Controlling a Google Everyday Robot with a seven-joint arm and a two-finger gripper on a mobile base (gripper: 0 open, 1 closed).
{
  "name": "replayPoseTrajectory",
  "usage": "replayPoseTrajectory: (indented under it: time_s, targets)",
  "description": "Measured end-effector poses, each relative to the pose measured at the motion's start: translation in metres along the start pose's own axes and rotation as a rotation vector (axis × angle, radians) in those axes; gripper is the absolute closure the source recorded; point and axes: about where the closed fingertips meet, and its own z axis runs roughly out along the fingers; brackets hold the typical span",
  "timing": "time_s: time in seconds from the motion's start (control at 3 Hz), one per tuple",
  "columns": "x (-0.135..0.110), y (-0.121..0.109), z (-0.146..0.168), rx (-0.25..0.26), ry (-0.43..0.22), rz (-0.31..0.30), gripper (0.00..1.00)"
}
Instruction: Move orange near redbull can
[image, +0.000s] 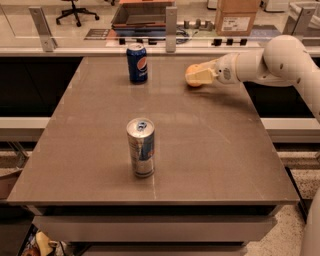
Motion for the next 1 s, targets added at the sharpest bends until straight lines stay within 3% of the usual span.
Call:
replayPoseTrajectory:
  time_s: [0.67, 1.0]
  targets:
    - [-0.009, 0.005, -0.043, -0.071, -0.072, -0.012, 1.00]
    - [-0.014, 0.017, -0.061, -0.093, -0.076, -0.038, 1.00]
